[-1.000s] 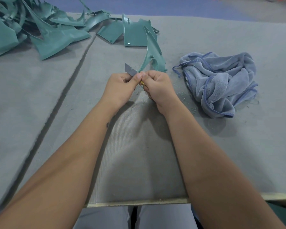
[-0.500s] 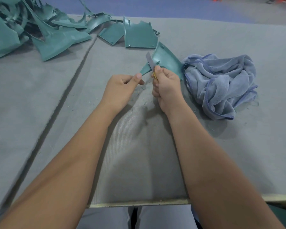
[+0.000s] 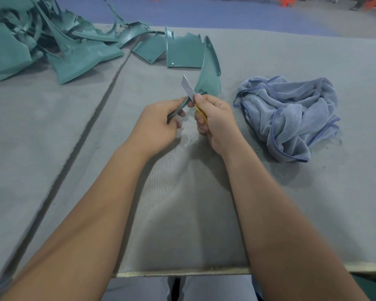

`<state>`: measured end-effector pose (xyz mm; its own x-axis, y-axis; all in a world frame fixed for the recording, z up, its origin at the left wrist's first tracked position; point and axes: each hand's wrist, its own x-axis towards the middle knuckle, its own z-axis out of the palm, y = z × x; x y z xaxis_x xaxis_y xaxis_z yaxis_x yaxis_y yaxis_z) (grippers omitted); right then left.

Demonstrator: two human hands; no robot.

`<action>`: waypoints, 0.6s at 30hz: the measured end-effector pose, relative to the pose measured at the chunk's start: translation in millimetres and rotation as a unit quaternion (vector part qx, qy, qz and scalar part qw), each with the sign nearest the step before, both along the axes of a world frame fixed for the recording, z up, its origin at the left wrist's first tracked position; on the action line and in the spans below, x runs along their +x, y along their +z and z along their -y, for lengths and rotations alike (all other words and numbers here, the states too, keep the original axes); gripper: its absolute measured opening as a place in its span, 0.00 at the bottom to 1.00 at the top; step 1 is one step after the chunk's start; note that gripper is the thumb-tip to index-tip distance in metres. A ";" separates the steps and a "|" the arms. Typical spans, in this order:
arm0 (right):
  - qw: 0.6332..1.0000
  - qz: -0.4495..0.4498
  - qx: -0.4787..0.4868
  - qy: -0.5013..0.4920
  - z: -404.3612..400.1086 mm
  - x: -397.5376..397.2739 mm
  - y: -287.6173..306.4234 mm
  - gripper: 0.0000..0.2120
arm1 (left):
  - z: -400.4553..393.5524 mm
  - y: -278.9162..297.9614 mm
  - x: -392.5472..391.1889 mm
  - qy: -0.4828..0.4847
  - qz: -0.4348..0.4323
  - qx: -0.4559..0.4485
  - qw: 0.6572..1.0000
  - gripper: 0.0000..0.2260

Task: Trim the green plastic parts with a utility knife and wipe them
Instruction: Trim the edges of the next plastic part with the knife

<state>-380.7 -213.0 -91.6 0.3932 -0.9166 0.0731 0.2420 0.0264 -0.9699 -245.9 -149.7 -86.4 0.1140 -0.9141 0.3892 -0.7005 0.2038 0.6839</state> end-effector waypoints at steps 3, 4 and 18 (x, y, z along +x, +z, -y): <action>1.000 0.007 0.005 0.008 0.7 -2.6 0.8 0.13 | 2.0 6.6 -7.4 0.009 -0.154 0.066 0.986 0.14; 1.000 0.003 0.003 0.013 0.7 -2.9 1.1 0.13 | 3.1 9.4 -7.0 0.014 -0.196 0.097 0.976 0.09; 0.993 -0.106 -0.060 0.010 -6.4 3.6 2.4 0.13 | 2.1 -0.3 0.7 0.099 -0.005 0.006 0.995 0.14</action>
